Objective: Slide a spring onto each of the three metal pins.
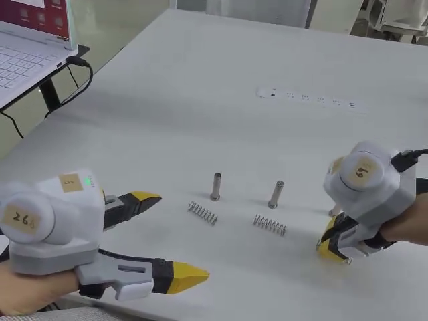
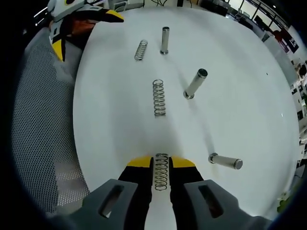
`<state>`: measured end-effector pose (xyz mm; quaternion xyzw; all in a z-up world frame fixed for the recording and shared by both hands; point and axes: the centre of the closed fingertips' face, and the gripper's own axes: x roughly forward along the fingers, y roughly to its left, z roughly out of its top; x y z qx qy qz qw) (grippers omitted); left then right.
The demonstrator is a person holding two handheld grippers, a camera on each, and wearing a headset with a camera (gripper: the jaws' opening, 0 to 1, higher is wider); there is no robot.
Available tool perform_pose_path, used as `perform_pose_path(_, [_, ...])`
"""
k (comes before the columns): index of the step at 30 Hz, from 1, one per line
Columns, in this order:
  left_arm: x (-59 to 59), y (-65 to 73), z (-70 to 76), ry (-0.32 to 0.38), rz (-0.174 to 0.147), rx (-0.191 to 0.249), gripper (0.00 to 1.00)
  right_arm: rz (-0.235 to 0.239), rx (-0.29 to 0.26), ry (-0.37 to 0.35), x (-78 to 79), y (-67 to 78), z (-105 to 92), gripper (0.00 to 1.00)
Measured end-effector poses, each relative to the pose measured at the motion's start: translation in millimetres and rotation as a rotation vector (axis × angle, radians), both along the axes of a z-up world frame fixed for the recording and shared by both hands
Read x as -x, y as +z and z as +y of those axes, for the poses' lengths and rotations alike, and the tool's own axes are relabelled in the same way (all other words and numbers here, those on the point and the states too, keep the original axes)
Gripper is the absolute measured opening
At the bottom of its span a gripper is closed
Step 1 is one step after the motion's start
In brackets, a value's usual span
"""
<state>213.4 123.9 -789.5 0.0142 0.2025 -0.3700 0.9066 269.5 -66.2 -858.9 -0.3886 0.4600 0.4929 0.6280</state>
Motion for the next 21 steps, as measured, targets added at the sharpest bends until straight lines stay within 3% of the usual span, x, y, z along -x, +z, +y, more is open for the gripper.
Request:
perform_pose_path(14, [-0.2, 0.8, 0.1, 0.004, -0.003, 0.007, 0.82, 0.029, 0.024, 0.002, -0.3, -0.9, 0.9, 0.09])
perform_pose_path(21, [0.4, 0.5, -0.4, 0.001, -0.001, 0.006, 0.82, 0.008, -0.022, -0.019, -1.9, 8.5, 4.0, 0.09])
